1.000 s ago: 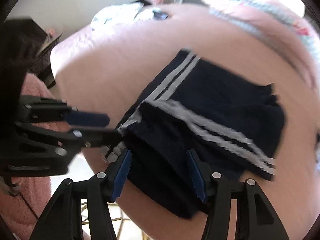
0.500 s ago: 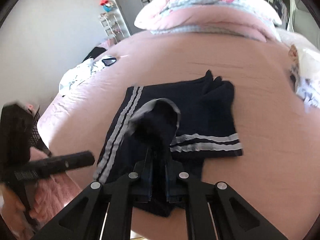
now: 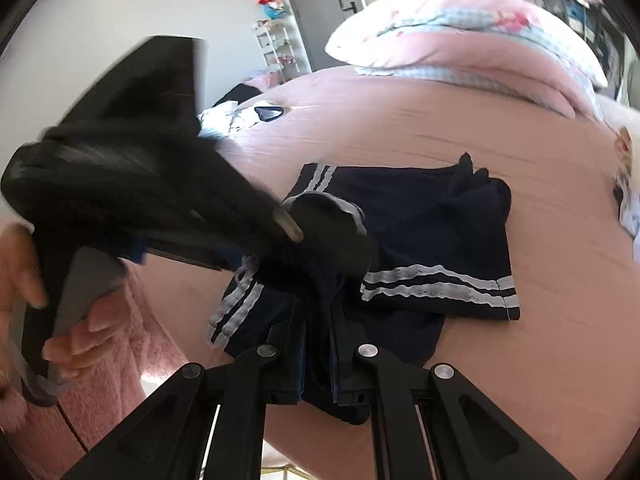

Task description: Fold clothes

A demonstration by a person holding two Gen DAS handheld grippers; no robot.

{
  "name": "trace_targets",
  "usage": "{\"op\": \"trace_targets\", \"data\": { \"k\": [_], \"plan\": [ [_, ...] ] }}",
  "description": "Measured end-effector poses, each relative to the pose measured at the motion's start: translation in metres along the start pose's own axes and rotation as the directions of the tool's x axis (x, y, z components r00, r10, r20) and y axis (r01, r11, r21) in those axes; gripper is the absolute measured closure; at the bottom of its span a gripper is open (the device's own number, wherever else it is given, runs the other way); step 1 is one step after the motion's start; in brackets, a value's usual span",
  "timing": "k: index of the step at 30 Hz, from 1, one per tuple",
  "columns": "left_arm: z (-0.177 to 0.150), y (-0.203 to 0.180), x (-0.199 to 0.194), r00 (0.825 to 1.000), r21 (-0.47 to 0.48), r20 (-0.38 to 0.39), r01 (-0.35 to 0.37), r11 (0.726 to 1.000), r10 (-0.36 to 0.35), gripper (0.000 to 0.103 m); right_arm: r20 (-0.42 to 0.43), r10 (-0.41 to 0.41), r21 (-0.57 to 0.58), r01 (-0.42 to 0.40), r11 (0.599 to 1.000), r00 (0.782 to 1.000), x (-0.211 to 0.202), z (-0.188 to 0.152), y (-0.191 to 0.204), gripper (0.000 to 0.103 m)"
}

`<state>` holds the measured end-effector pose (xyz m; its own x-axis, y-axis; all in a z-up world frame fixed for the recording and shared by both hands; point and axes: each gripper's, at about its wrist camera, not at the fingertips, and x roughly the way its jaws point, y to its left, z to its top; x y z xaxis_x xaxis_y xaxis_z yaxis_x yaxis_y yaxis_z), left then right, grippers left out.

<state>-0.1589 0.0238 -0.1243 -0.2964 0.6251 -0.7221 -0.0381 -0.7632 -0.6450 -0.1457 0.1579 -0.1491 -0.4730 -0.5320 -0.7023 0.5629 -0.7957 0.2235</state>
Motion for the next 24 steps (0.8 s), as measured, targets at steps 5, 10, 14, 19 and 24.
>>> {"op": "trace_targets", "data": {
  "k": [5, 10, 14, 19, 24],
  "plan": [
    [0.007, -0.01, -0.012, 0.992, -0.048, 0.032, 0.122, 0.991, -0.121, 0.09, 0.022, -0.135, 0.019, 0.134, 0.991, 0.991, -0.005, -0.002, 0.002, 0.075],
    [0.032, -0.072, -0.067, 0.949, 0.119, 0.148, 0.261, 0.958, -0.278, 0.09, 0.1, -0.244, 0.12, 0.231, 0.965, 0.965, -0.019, 0.003, -0.004, 0.072],
    [0.03, -0.111, -0.093, 0.916, 0.216, 0.196, 0.309, 0.926, -0.351, 0.09, 0.115, -0.158, 0.357, 0.108, 0.928, 0.981, -0.026, 0.015, -0.025, 0.059],
    [0.028, -0.119, -0.111, 0.887, 0.225, 0.245, 0.34, 0.913, -0.391, 0.09, 0.091, -0.048, 0.457, 0.001, 0.89, 0.995, -0.012, 0.011, -0.024, 0.058],
    [0.023, -0.115, -0.122, 0.86, 0.203, 0.257, 0.398, 0.894, -0.441, 0.09, 0.013, -0.106, 0.434, 0.09, 0.896, 0.994, 0.009, -0.003, -0.027, 0.077]
  ]
}}
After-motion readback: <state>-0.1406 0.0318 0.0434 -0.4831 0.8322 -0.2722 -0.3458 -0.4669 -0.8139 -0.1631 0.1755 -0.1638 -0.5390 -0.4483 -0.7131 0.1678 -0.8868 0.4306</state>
